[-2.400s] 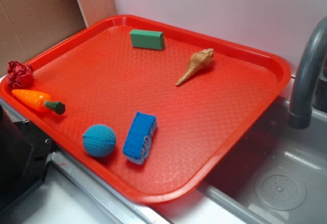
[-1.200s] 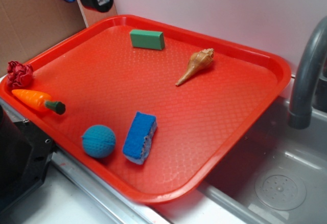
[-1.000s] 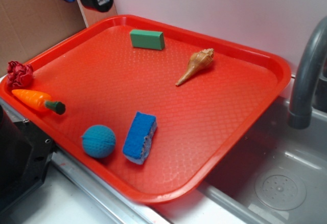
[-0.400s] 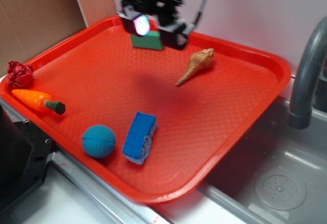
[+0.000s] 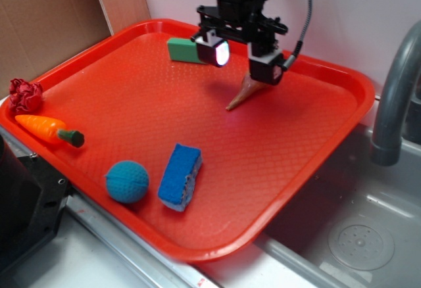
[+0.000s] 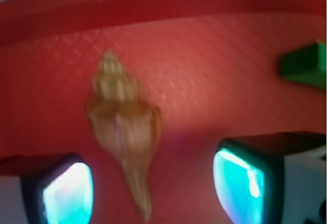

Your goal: Grab the shell.

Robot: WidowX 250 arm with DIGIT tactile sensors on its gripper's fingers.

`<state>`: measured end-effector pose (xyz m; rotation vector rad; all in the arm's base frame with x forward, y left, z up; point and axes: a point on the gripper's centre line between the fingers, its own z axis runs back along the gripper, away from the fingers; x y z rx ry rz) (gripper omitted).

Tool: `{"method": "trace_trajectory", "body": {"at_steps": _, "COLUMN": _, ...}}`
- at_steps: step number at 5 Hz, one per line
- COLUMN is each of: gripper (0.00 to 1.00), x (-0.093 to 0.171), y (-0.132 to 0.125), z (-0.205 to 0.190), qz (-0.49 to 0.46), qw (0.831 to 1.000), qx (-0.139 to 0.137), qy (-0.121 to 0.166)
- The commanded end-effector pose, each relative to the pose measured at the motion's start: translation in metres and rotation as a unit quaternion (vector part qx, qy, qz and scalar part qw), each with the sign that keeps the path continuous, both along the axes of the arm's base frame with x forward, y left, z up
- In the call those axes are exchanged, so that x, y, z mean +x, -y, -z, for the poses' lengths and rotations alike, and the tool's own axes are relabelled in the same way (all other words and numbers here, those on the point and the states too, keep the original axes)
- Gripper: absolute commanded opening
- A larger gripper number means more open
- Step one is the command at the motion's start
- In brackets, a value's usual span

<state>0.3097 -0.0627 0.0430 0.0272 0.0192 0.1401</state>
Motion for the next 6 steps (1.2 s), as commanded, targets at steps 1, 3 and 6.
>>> {"method": "trace_trajectory", "body": {"at_steps": 1, "gripper": 0.0, "x": 0.021, "y": -0.006, "z": 0.008, "qz": 0.01, "qw": 1.0, "qx": 0.021, "qy": -0.004}}
{"method": "trace_trajectory", "body": {"at_steps": 3, "gripper": 0.0, "x": -0.003, "y": -0.015, "z": 0.004, "qz": 0.009, "qw": 0.999, "qx": 0.021, "qy": -0.022}}
{"method": "trace_trajectory", "body": {"at_steps": 6, "gripper": 0.0, "x": -0.087, "y": -0.023, "z": -0.098, "qz": -0.02, "qw": 0.999, "qx": -0.007, "qy": 0.036}}
